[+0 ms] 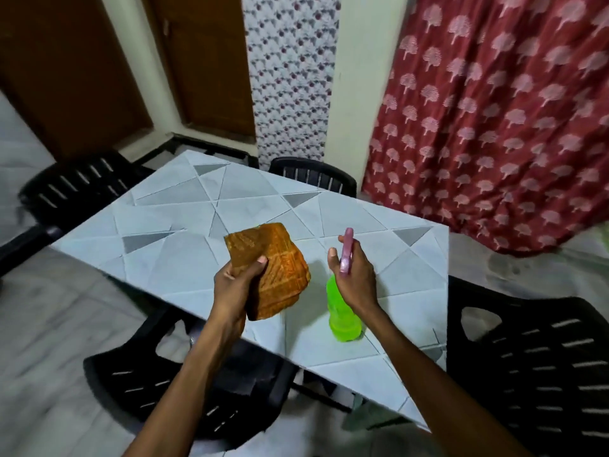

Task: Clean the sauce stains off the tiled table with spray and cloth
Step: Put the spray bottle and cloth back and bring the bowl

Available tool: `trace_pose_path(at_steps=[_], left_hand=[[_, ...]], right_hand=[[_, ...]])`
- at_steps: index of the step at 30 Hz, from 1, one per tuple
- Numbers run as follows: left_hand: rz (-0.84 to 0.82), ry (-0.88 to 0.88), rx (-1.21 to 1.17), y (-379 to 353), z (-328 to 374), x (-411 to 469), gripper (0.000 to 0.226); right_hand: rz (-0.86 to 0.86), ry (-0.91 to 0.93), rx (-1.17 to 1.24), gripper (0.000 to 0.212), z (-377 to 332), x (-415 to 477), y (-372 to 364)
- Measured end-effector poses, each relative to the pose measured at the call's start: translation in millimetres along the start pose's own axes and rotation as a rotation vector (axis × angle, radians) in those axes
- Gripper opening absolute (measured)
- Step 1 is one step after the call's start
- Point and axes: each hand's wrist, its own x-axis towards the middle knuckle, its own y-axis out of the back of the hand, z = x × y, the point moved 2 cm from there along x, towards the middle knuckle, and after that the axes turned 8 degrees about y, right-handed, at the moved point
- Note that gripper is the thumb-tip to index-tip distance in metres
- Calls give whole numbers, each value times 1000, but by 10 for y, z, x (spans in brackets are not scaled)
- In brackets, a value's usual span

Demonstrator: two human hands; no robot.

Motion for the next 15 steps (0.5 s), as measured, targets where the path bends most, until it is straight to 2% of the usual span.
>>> trace_pose_path(at_steps=[7,11,15], left_hand=[[197,-86,-112,993,337,-283,18],[330,-140,-151,1894,517,-520,28],[459,-193,-172,2863,732,-836,10]], right_hand=[[-194,87,237,54,-813,3,-694],[-344,158,269,63,-1450,-276,-1372],[-469,221,301,60,-2197,-626,-2119]])
